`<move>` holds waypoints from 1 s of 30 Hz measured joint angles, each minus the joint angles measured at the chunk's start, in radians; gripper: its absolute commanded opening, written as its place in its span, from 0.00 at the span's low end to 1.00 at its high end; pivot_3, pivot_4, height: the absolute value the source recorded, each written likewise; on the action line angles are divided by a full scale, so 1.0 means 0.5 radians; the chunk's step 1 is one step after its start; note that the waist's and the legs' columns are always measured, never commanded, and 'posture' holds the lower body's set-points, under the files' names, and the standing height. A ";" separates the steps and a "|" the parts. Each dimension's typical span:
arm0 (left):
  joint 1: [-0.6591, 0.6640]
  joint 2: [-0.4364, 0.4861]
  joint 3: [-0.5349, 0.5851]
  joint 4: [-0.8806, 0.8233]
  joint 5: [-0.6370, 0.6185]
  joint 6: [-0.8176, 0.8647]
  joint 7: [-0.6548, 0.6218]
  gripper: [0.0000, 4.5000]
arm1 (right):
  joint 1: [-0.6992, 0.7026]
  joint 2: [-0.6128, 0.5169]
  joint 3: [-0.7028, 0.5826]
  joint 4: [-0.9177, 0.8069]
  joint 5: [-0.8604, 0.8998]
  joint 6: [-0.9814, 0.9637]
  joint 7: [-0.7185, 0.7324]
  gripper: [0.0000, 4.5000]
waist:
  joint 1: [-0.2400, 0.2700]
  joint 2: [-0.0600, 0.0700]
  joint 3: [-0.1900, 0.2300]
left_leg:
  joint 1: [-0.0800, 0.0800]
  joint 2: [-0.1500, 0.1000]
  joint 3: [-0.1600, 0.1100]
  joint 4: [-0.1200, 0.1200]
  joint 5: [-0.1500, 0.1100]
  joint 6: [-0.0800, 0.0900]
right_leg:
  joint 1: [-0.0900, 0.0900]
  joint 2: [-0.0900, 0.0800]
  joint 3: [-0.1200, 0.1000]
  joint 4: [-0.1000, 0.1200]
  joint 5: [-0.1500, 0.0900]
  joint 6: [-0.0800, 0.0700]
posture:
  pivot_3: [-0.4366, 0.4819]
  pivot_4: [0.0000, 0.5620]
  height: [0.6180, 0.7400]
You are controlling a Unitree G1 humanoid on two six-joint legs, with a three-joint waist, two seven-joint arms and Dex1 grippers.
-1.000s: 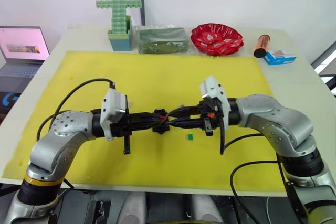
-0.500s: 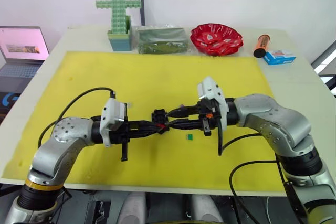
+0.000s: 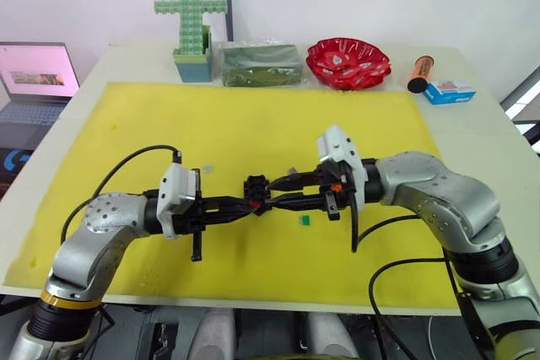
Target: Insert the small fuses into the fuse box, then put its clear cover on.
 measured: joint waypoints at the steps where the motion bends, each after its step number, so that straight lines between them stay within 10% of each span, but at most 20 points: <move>1: -0.002 -0.003 -0.001 -0.004 0.000 0.003 0.002 0.00 | 0.000 0.000 0.011 0.000 -0.011 -0.008 0.000 0.27 | 0.000 0.000 0.000 | 0.000 0.000 0.000 0.000 0.000 0.000 | 0.000 0.000 0.000 0.001 0.000 0.000 | 0.48 0.27 1.00; 30: -0.133 0.011 -0.020 -0.165 -0.082 0.262 0.142 0.00 | 0.012 0.036 0.044 0.000 -0.030 -0.034 0.027 0.27 | -0.001 0.000 0.000 | 0.004 0.000 -0.001 0.001 0.000 0.000 | -0.001 0.000 0.000 0.012 0.000 0.005 | 0.48 0.27 1.00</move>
